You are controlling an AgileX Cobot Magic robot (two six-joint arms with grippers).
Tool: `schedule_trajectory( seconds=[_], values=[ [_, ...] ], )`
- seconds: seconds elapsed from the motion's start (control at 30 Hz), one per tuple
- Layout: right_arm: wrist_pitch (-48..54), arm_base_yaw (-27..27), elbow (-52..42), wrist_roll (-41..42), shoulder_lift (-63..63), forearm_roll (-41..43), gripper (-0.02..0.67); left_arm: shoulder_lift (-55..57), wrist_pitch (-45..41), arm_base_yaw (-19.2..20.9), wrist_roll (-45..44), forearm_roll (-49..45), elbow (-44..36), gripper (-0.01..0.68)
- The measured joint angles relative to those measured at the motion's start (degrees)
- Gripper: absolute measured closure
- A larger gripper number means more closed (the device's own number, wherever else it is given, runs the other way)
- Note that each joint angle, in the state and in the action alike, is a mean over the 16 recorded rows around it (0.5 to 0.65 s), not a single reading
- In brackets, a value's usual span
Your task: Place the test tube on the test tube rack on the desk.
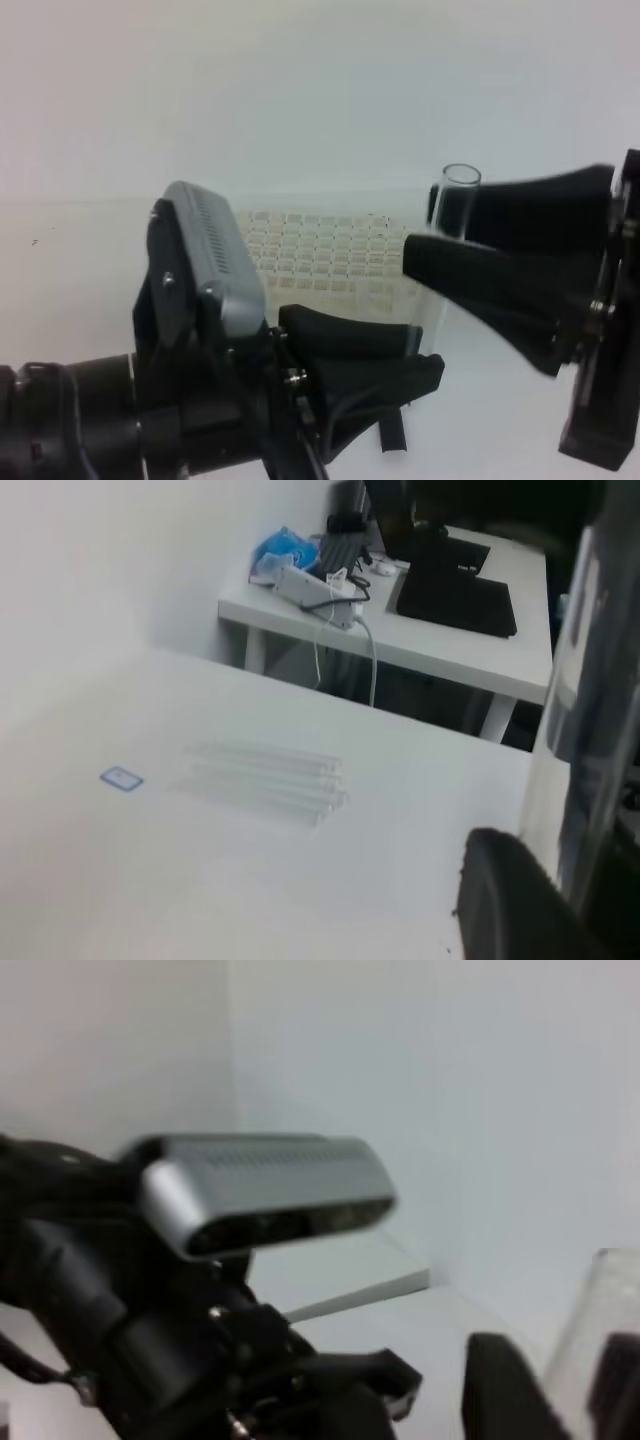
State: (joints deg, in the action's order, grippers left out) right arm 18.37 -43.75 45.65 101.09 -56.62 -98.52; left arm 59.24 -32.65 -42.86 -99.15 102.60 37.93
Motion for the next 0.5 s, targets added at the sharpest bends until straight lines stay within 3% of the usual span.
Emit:
schedule_trajectory(
  seconds=[0.1, 0.23, 0.37, 0.43, 0.5],
  values=[
    [0.69, -0.02, 0.3, 0.63, -0.07, -0.21, 0.387, 0.44, 0.04, 0.0, 2.78, 0.0, -0.02, 0.561],
    [0.89, -0.05, 0.45, 2.5, -0.08, -0.44, 0.484, 0.95, 0.42, 0.0, 7.24, -0.12, 0.01, 0.391],
    [-1.43, -0.09, 0.48, 5.25, 0.43, -0.62, 0.521, 0.88, 0.93, 0.0, 10.93, -0.84, 0.07, 0.228],
    [-3.74, -0.09, 0.49, 7.06, 1.2, -0.6, 0.522, 0.49, 1.47, 0.0, 12.68, -1.43, 0.13, 0.184],
    [-6.62, -0.09, 0.49, 9.24, 2.53, -0.58, 0.523, -0.15, 2.02, 0.0, 14.2, -2.31, 0.18, 0.187]
  ],
)
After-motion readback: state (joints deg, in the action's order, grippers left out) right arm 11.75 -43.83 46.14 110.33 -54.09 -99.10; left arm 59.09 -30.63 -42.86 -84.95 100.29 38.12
